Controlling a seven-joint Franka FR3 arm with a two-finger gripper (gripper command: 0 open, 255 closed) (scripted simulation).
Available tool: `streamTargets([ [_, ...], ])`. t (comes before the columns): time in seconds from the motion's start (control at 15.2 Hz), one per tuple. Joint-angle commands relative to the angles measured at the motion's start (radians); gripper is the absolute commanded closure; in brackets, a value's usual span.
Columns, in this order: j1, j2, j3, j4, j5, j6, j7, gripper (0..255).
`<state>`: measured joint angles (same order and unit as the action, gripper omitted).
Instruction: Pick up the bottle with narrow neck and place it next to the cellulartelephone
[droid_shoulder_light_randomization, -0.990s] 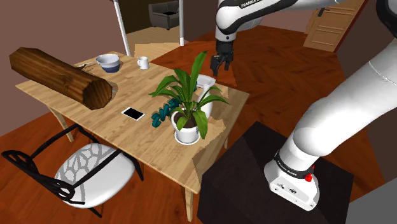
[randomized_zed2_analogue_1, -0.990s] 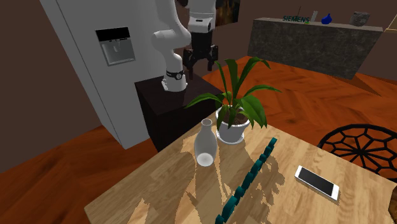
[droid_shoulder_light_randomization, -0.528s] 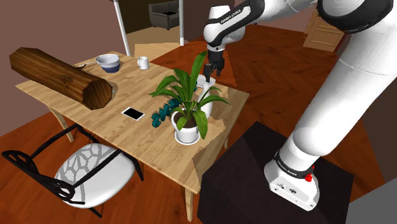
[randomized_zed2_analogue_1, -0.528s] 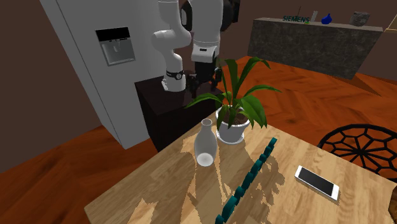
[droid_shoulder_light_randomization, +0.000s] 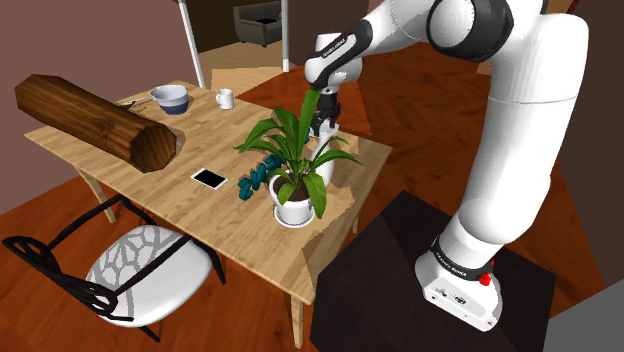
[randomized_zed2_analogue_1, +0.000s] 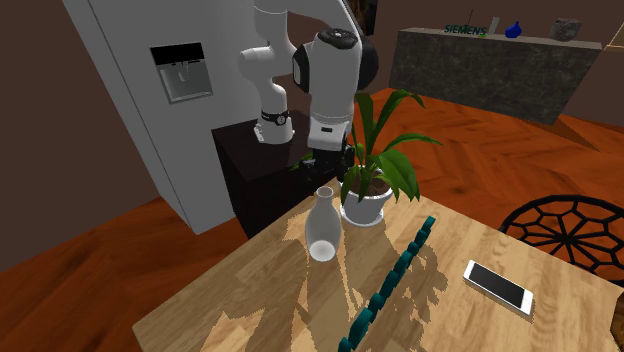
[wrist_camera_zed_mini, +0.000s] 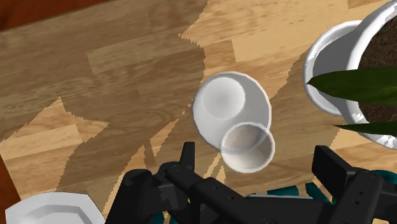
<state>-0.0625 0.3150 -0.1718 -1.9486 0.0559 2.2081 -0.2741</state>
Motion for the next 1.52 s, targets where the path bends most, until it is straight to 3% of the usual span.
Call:
streamTargets([
  [0.0, -0.004, 0.037, 0.003, 0.018, 0.008, 0.017, -0.006, 0],
  [0.46, -0.008, 0.086, 0.008, -0.008, 0.020, 0.091, -0.014, 0],
  [0.92, -0.008, 0.086, 0.008, -0.007, 0.020, 0.091, -0.014, 0],
  [0.99, -0.008, 0.086, 0.008, -0.007, 0.020, 0.091, -0.014, 255],
  [1.45, -0.008, 0.086, 0.008, -0.007, 0.020, 0.091, -0.014, 255],
])
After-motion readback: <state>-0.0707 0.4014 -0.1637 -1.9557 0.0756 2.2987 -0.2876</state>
